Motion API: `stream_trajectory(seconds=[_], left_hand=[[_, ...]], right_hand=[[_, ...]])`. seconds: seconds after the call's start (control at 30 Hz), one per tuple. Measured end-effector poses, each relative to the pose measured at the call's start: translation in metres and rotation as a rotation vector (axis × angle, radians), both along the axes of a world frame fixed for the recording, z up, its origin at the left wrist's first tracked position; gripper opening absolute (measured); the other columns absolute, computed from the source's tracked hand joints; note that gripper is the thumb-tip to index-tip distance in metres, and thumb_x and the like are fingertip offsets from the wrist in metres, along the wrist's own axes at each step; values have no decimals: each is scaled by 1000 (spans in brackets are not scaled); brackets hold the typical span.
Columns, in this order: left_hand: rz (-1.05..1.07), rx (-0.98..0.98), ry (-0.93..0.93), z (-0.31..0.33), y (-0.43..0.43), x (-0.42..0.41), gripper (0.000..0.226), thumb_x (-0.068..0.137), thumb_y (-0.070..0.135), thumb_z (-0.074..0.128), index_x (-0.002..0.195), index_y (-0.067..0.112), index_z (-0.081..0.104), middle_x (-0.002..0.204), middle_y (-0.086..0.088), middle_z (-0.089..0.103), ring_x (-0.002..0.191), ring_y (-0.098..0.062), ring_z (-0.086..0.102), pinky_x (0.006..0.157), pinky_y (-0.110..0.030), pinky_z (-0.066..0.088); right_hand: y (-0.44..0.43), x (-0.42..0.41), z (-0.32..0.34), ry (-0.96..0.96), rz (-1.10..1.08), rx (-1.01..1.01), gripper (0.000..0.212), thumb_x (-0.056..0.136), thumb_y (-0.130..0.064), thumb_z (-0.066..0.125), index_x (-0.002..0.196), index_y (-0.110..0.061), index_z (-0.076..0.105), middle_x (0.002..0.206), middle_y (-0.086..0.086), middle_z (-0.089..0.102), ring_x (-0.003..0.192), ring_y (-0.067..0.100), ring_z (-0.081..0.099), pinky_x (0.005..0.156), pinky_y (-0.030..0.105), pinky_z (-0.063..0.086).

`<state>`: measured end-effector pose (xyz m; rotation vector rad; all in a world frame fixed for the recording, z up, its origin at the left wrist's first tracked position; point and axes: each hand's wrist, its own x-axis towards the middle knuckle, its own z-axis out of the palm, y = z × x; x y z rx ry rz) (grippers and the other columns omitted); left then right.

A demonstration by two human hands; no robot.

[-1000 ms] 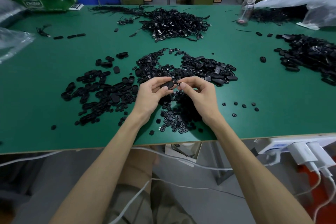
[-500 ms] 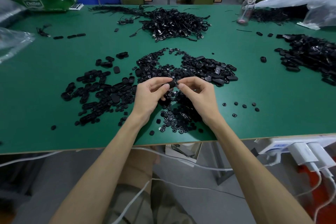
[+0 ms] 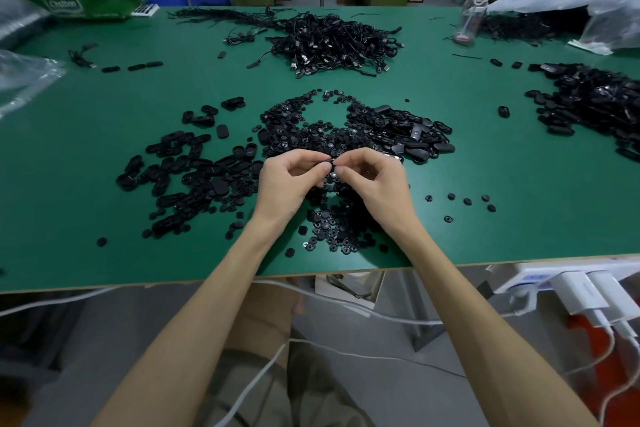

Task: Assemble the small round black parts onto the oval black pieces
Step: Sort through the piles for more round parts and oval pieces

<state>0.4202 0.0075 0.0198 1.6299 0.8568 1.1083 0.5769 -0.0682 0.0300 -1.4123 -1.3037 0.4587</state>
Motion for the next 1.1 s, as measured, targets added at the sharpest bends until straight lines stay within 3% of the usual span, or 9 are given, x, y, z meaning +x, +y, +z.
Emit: stream_trajectory(seconds=[0.27,0.7,0.9,1.1], left_hand=[[-111,-5,-4,4,-6,2,21,93,0,73,114,1,74,89,-12,79,81,-18,77,71,-26,60],[-137,-28,-42,4,-5,0,21,91,-1,75,112,-1,75,88,-10,80,82,-25,78,80,-30,62],[-175,-29,-62,4,-5,0,19,94,-4,70,113,-4,73,90,-10,80,81,-25,78,76,-28,61],[-204,-44,-51,4,-4,-1,18,94,-1,71,112,-5,72,95,-18,78,81,-25,76,78,-32,63]], right_hand=[[-1,-1,1,-54,-101,8,6,92,-10,75,97,-13,76,89,-5,75,83,10,68,79,24,54],[-5,-3,5,-93,-86,7,8,88,-10,80,95,-11,76,91,-1,73,85,7,65,79,12,47],[-6,0,5,-66,-114,45,19,84,-14,84,99,-12,71,99,6,66,85,17,60,77,23,47],[-2,2,2,15,-55,-15,17,85,-19,84,96,-12,74,84,-3,73,77,7,65,74,24,52]])
